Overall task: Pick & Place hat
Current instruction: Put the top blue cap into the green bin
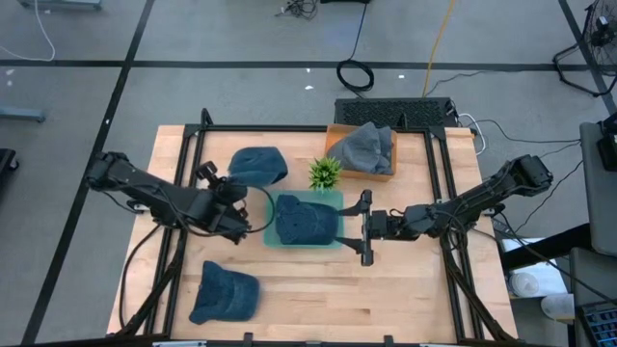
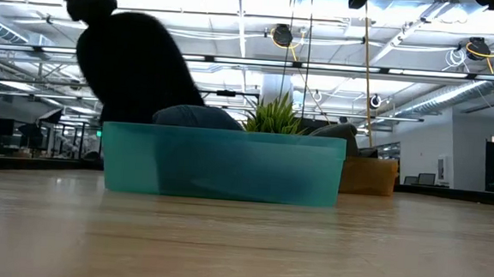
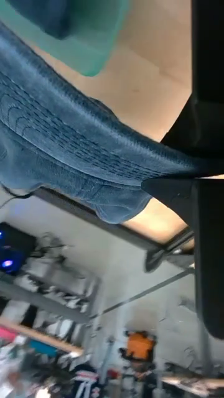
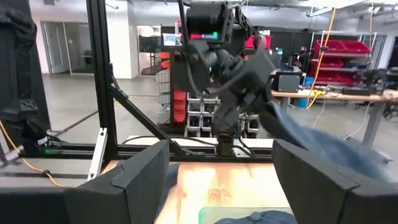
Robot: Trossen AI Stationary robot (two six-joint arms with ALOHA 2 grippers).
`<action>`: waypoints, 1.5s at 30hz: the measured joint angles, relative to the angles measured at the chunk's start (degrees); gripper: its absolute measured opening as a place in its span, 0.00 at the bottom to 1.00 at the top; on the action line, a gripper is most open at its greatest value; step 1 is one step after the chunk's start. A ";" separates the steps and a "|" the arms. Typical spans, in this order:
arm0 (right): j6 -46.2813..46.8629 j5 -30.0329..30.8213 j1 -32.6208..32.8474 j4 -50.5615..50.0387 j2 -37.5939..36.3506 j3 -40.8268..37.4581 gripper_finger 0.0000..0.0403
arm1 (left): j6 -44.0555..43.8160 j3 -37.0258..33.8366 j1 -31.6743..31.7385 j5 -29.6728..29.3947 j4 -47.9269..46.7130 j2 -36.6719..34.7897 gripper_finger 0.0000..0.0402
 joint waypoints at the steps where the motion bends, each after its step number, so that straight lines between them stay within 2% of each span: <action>1: 0.86 0.00 -0.04 0.02 0.00 0.00 0.68 | 0.90 0.81 -0.03 -0.93 -0.06 0.00 0.02; 7: 9.65 -0.04 -1.23 0.43 0.00 0.00 0.68 | 6.83 5.50 -0.73 -7.30 -0.07 0.00 0.02; 11: 11.52 -0.04 -1.60 0.60 0.00 0.00 0.69 | 10.53 7.62 -1.74 -13.04 -0.08 0.00 0.02; 17: 15.56 0.07 -1.60 3.59 0.00 0.00 0.74 | 17.15 8.38 -4.09 -20.18 0.00 0.02 0.02; 21: 22.12 0.07 -1.68 7.98 0.62 0.00 0.78 | 21.85 8.38 -6.41 -27.27 1.39 0.02 0.02; 24: 26.52 0.06 -1.77 11.63 1.46 0.00 0.82 | 28.82 8.38 -8.36 -32.98 6.50 0.02 0.02; 28: 28.57 -0.04 -2.20 14.39 2.97 0.00 0.84 | 45.16 8.38 -10.88 -39.35 18.86 0.02 0.02; 31: 30.22 -0.44 -2.73 17.02 4.52 0.00 0.85 | 59.33 8.38 -11.54 -39.60 29.97 0.03 0.02; 34: 31.81 -2.94 -2.96 20.42 6.38 0.00 0.85 | 68.63 8.38 -11.60 -39.62 38.16 0.04 0.02; 45: 37.88 -4.76 -4.54 35.14 14.97 0.36 0.85 | 85.65 8.37 -11.55 -39.65 56.88 2.69 0.02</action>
